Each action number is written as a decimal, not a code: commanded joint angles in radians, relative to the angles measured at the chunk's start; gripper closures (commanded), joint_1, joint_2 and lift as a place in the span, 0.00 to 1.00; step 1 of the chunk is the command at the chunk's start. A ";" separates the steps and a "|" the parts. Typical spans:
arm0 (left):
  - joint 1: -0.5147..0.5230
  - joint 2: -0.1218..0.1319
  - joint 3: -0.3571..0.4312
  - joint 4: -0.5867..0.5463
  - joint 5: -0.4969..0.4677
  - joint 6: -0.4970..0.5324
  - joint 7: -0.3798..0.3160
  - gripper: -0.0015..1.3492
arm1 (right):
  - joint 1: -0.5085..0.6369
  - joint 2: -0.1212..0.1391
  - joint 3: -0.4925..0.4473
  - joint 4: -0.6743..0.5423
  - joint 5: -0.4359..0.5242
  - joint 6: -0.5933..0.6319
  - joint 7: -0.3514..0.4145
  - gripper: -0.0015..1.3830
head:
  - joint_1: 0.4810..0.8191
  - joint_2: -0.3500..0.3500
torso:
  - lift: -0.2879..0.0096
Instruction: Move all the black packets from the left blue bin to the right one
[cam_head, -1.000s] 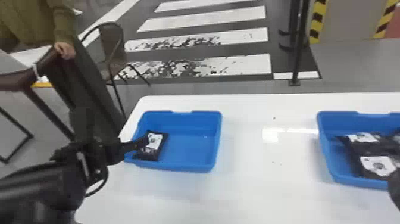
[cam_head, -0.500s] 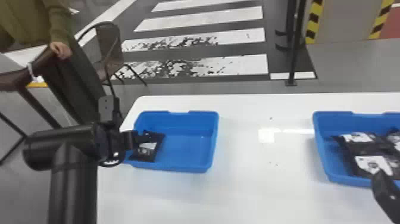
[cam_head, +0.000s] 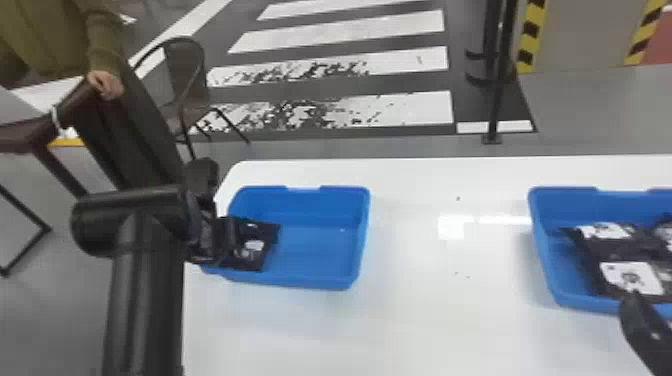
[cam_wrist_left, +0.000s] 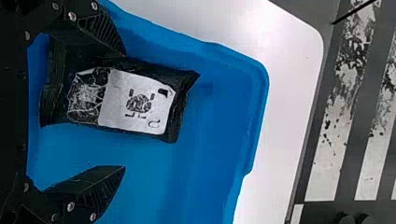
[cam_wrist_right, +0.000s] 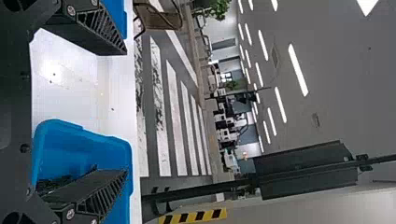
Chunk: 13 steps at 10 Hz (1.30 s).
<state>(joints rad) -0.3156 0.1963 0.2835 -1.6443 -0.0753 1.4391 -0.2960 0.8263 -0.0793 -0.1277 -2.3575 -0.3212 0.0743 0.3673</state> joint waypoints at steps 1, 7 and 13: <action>-0.048 0.000 -0.004 0.077 0.005 0.006 0.008 0.16 | -0.014 0.000 0.002 0.017 -0.008 0.004 0.010 0.09 | 0.63 0.87 | 0.50; -0.065 0.003 -0.022 0.175 0.023 -0.082 -0.025 0.89 | -0.021 -0.003 0.006 0.035 -0.038 0.019 0.016 0.09 | 0.63 0.85 | 0.50; 0.387 -0.021 -0.080 -0.566 0.223 -0.200 -0.094 0.89 | -0.122 -0.039 0.080 0.037 -0.121 0.090 0.053 0.09 | 0.63 0.80 | 0.50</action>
<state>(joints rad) 0.0243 0.1776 0.2238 -2.1428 0.1108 1.2650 -0.3889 0.7254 -0.1115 -0.0611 -2.3243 -0.4284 0.1481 0.4187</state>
